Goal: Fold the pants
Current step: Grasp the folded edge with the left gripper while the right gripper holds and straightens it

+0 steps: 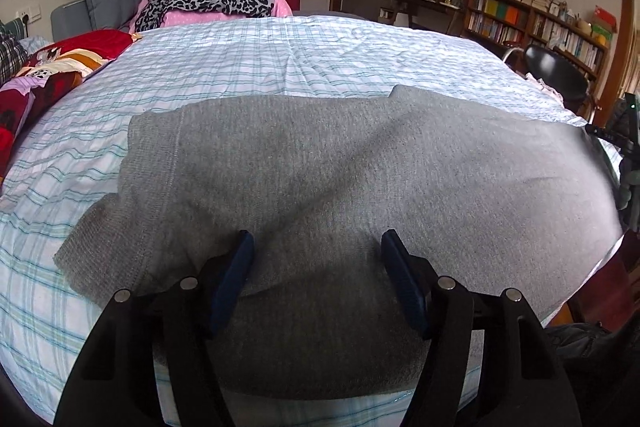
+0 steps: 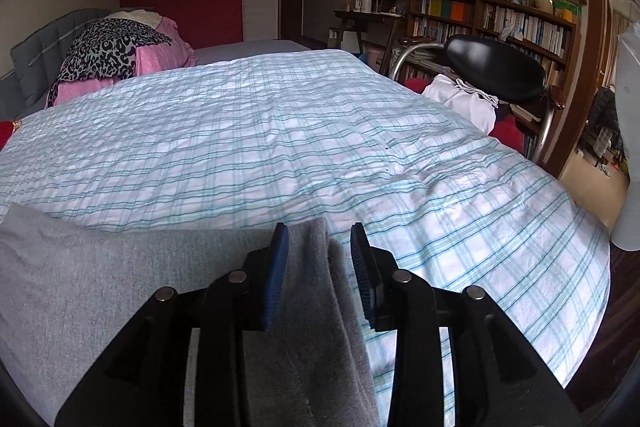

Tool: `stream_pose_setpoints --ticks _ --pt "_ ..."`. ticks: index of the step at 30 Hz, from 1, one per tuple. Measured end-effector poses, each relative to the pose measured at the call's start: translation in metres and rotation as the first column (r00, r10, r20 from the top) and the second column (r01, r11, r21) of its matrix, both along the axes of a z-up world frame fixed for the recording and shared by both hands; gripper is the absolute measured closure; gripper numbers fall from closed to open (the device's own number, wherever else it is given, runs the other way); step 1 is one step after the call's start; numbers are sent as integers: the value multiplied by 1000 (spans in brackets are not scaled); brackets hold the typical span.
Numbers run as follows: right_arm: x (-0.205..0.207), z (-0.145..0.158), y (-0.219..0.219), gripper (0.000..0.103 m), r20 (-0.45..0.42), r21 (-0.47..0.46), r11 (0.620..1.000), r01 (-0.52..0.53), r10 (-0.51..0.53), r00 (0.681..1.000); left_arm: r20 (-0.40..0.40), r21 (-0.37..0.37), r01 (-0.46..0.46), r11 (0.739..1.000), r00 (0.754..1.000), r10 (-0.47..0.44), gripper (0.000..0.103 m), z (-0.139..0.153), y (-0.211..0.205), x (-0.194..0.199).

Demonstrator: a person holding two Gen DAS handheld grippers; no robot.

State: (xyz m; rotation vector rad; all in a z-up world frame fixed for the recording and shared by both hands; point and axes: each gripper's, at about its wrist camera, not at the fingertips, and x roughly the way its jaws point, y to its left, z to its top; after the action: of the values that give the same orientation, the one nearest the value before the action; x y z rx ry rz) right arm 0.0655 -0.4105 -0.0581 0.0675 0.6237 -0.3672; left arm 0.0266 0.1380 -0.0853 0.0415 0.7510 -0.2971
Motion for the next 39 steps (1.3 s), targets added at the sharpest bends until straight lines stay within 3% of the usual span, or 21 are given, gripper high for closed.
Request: stream_pose_setpoints --ticks 1,5,11,15,18,25,30,33,35,36,37,39 --pt "-1 6 7 55 18 -16 1000 -2 2 1000 11 -5 -8 1000 1000 8 33 5 2 0" --pt "8 28 43 54 78 -82 996 -44 50 996 41 -68 -52 996 998 54 28 23 23 3" --pt "52 42 110 54 86 15 968 -249 247 965 29 -107 -189 976 981 193 25 40 62 29" --pt "91 38 163 53 65 175 890 -421 417 907 -59 -180 -227 957 974 220 25 37 90 57" --pt "117 29 210 53 41 246 818 -520 528 848 -99 -202 -231 952 972 215 25 34 99 72" --pt "171 0 298 53 -64 353 692 -630 690 721 -168 -253 -176 951 976 136 25 28 102 93" --pt "202 -26 327 53 -143 437 653 -618 729 669 -216 -291 -138 947 974 75 25 24 100 101" --pt "212 -40 331 54 -179 490 635 -597 744 644 -228 -257 -117 959 972 58 25 19 93 102" --pt "212 -43 336 68 -179 495 608 -620 770 612 -244 -223 -122 967 967 66 44 13 89 102" --pt "209 -42 338 79 -181 482 608 -631 774 607 -244 -198 -134 971 966 84 48 10 89 100" --pt "207 -41 339 88 -179 468 610 -639 774 608 -237 -193 -137 971 967 90 53 8 90 98" --pt "202 -36 339 95 -157 441 618 -651 767 621 -221 -201 -140 970 971 95 58 8 93 90"
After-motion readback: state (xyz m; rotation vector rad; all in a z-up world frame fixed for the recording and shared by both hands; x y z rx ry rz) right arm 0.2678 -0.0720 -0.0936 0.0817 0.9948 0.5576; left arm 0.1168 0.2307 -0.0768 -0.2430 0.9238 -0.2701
